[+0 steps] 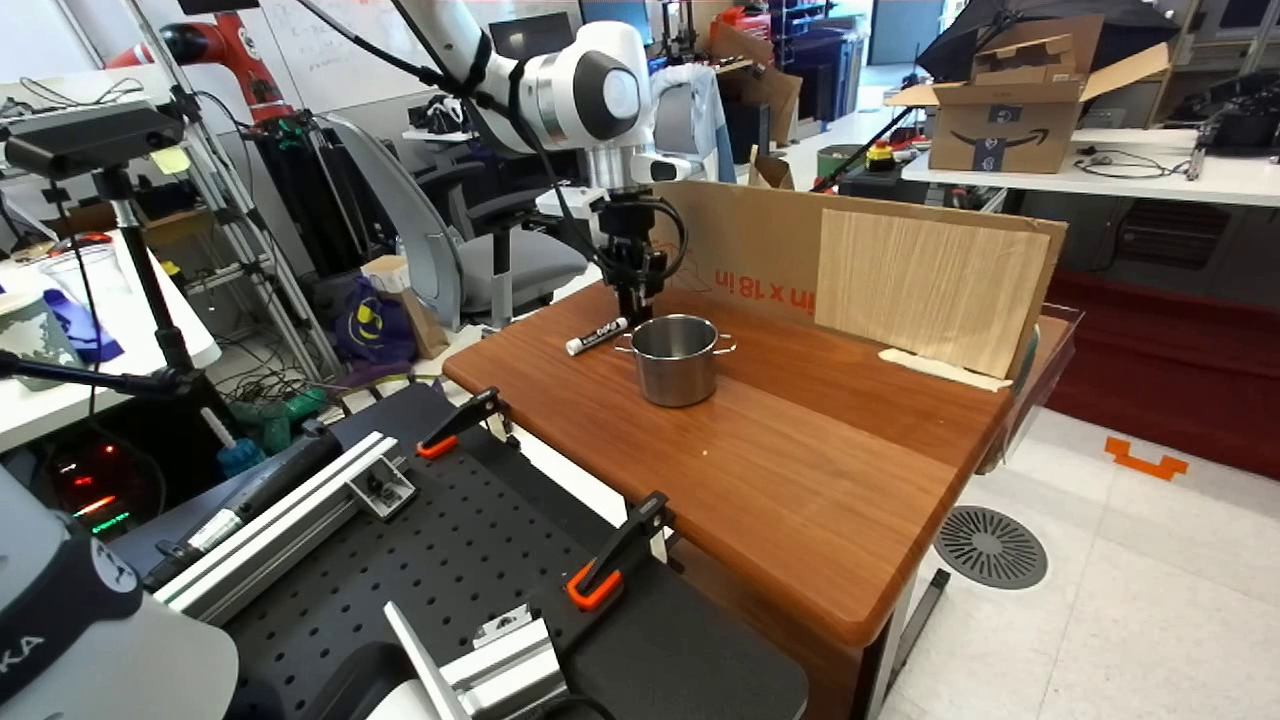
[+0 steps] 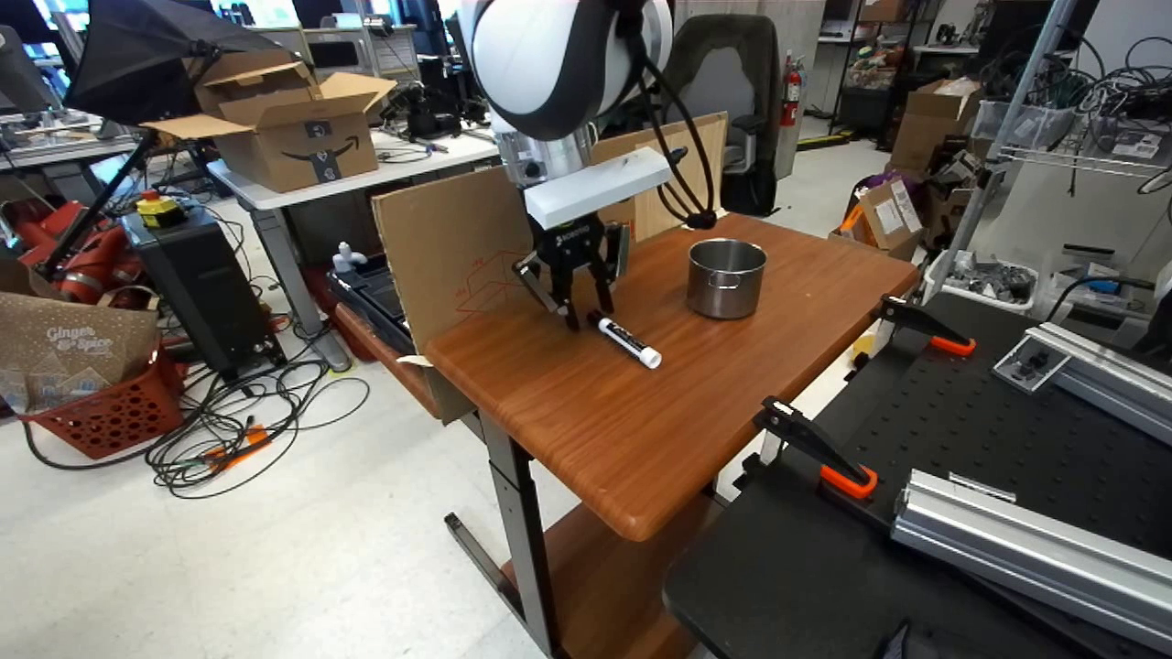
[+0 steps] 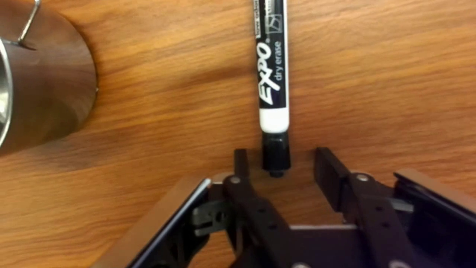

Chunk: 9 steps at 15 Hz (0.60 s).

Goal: Remove the marker from the pot

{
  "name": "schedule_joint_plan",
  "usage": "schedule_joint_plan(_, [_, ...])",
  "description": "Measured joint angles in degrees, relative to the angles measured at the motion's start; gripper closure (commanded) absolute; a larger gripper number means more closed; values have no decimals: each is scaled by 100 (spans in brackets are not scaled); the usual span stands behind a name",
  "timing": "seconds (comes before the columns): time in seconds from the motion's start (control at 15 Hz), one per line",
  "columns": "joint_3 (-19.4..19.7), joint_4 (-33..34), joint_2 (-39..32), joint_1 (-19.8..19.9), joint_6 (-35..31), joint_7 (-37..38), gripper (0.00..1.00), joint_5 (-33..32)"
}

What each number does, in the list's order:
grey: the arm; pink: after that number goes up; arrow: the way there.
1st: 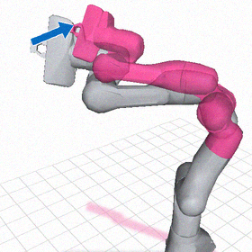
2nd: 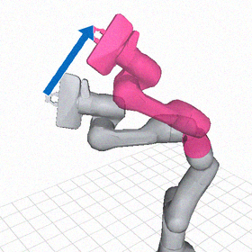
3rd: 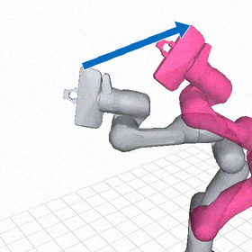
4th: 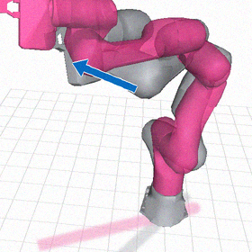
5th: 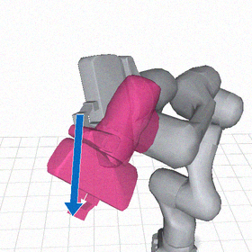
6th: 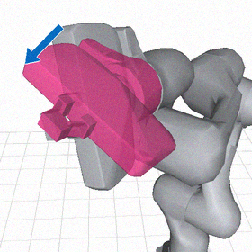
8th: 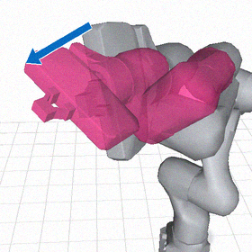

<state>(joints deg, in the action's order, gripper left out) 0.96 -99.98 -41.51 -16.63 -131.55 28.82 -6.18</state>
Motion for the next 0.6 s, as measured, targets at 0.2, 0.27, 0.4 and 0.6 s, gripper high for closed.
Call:
schedule_joint_plan(0.2, [1,40,-36,-7,0,6,1,0])
schedule_joint_plan(0.27, [1,56,-48,-9,0,10,0,0])
schedule_joint_plan(0.4, [1,65,-54,-9,0,16,0,0])
schedule_joint_plan(0.6, [2,73,-48,-10,0,47,0,1])
